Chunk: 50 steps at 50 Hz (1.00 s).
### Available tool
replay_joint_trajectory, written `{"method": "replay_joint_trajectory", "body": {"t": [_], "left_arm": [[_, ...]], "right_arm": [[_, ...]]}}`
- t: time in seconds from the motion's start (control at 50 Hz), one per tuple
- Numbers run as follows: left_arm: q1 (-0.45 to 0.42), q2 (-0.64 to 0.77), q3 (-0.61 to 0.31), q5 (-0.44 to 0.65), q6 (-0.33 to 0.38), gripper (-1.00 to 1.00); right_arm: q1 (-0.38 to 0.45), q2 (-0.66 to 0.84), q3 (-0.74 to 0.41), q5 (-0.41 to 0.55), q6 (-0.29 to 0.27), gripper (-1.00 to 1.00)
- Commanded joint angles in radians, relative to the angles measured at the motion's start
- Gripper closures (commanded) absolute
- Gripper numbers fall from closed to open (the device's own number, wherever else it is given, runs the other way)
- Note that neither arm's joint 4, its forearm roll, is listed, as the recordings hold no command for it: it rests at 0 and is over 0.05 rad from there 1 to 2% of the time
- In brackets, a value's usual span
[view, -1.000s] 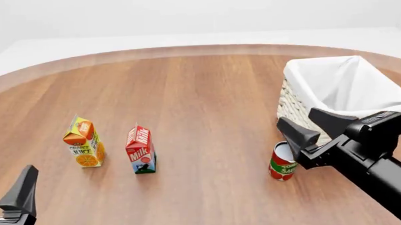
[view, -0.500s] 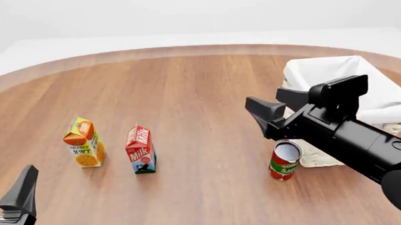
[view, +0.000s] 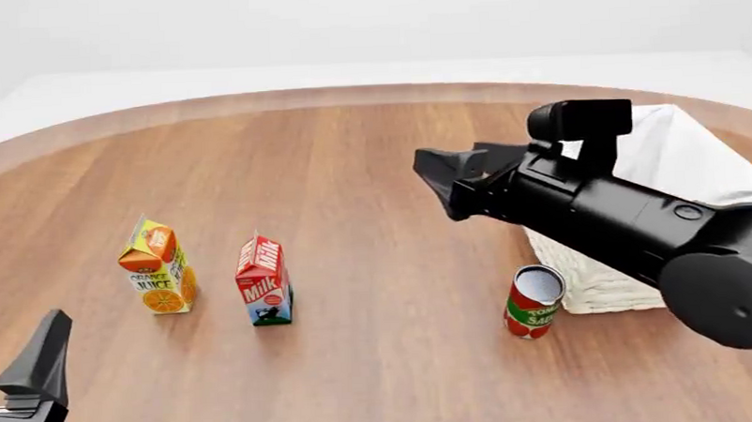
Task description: Pick the milk and place it in the basket.
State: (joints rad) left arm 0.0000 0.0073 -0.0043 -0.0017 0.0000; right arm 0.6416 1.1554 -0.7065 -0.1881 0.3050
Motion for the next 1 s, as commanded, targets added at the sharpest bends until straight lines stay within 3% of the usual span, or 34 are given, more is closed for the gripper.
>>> {"method": "replay_joint_trajectory", "body": {"t": [0.02, 0.26, 0.34, 0.56, 1.0], "left_arm": [[0.0, 0.0, 0.0, 0.0, 0.0, -1.0], [0.0, 0.0, 0.0, 0.0, 0.0, -1.0], [0.0, 0.0, 0.0, 0.0, 0.0, -1.0], [0.0, 0.0, 0.0, 0.0, 0.0, -1.0], [0.0, 0.0, 0.0, 0.0, 0.0, -1.0]], "right_arm": [[0.023, 0.064, -0.09, 0.042, 0.054, -1.0], [0.047, 0.121, -0.16, 0.093, 0.079, -1.0], [0.044, 0.145, -0.185, 0.107, 0.125, -1.0], [0.034, 0.199, -0.231, 0.124, 0.175, -1.0], [0.05, 0.336, -0.369, 0.189, 0.242, -1.0]]}}
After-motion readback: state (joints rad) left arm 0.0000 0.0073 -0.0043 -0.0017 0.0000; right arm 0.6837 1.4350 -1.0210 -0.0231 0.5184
